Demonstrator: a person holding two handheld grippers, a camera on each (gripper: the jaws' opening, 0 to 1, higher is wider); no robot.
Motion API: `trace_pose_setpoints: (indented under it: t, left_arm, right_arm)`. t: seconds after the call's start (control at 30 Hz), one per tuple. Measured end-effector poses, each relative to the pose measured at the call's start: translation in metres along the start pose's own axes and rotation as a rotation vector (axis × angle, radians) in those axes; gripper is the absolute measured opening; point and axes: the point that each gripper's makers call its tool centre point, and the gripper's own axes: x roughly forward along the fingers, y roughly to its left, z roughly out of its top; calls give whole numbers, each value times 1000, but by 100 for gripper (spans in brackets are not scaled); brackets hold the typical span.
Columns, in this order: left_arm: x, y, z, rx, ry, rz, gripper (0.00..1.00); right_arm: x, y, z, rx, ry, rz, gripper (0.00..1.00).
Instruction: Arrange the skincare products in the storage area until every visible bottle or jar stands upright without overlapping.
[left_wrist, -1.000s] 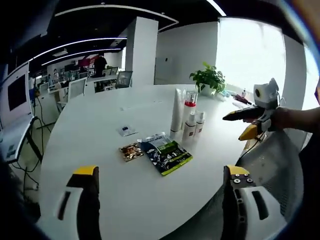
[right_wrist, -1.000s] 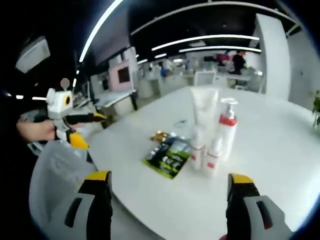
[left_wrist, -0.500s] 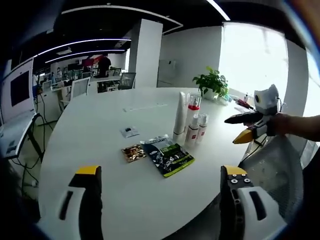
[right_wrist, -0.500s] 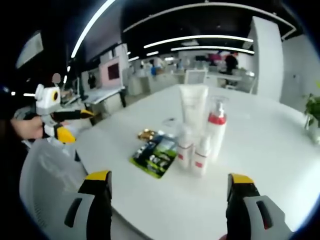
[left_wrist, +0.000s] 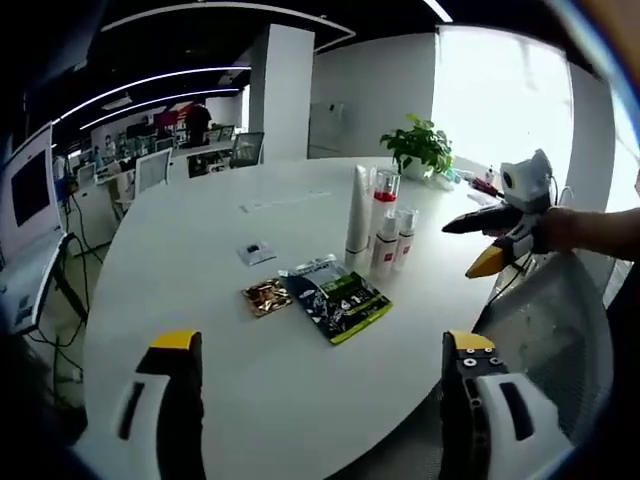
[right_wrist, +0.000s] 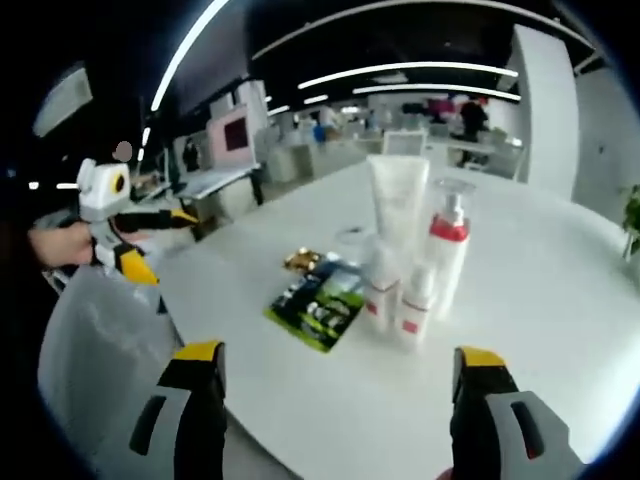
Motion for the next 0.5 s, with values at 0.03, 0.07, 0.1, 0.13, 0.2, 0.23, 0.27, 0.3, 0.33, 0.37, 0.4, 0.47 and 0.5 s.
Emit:
trace_pose_setpoints:
  t: [0.03, 0.07, 0.1, 0.13, 0.2, 0.23, 0.27, 0.3, 0.33, 0.37, 0.4, 0.47, 0.5]
  left_arm:
    - [2, 2, 2, 7, 4, -1, 95]
    - [3, 4, 4, 16, 5, 0, 95]
    - [7, 8, 6, 30, 9, 1, 95]
    - [10, 11, 8, 36, 15, -2, 95]
    - [17, 16, 13, 58, 27, -4, 95]
    - [20, 17, 14, 73, 35, -9, 95]
    - [24, 18, 16, 90, 45, -14, 95]
    - [29, 20, 19, 104, 55, -23, 95]
    - [34, 21, 23, 125, 56, -27, 94]
    - [38, 22, 26, 137, 58, -31, 94]
    - [41, 23, 29, 145, 59, -37, 94]
    - [52, 24, 37, 168, 62, -60, 94]
    - [56, 24, 40, 173, 65, -69, 94]
  right_arm:
    - [1, 0, 0, -2, 1, 2, 97]
    - [1, 0, 1, -3, -5, 3, 97]
    - [1, 1, 1, 6, -12, 6, 97]
    - [0, 0, 0, 9, -11, 6, 97]
    - [-2, -1, -2, 3, 0, 1, 97]
    - [-4, 0, -1, 3, -3, 2, 97]
    - [-6, 1, 2, 6, -25, 10, 97]
    - [-7, 1, 2, 9, -20, 10, 97]
    - [-10, 1, 2, 12, -19, 9, 97]
    - [-12, 1, 3, 7, -21, 5, 97]
    - [-15, 0, 3, -4, -24, -1, 97]
    - [-19, -1, 2, -16, -21, -10, 97]
    - [-20, -2, 1, -18, -20, -13, 97]
